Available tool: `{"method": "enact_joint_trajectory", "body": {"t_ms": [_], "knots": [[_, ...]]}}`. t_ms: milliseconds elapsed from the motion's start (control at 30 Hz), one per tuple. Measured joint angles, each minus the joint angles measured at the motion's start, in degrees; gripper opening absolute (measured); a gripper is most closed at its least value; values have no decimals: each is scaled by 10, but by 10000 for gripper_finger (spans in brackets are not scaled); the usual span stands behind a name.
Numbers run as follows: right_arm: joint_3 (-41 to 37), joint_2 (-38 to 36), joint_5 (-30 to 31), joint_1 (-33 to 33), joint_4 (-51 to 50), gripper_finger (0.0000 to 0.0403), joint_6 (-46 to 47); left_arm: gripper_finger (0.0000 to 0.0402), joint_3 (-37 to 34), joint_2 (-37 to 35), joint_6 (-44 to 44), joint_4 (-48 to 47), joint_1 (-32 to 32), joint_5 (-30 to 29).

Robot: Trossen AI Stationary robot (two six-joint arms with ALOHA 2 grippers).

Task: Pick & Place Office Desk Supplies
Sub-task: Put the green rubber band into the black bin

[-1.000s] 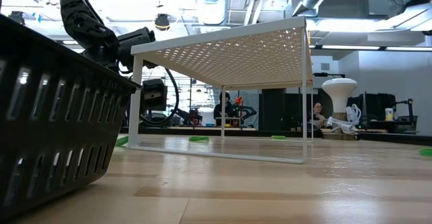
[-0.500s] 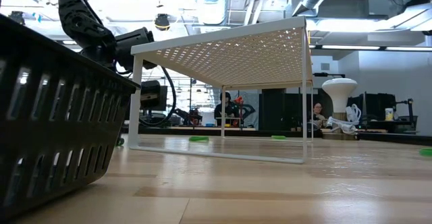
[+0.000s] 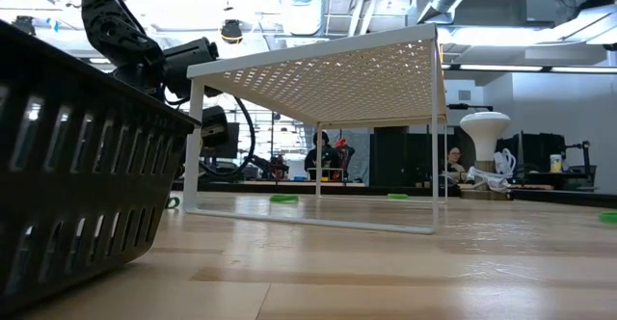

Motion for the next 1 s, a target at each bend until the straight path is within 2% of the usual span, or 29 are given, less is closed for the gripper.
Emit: {"method": "enact_joint_trajectory", "body": {"t_ms": [267, 567, 1000], "knots": [[0, 0, 1, -1, 1, 72, 0, 0, -3, -76, 32, -75, -3, -66], [0, 0, 19, -4, 2, 72, 0, 0, -2, -184, 31, -142, -38, -73], [0, 0, 26, -17, 6, 72, -8, 0, -1, -319, -9, -124, -127, -92]]}}
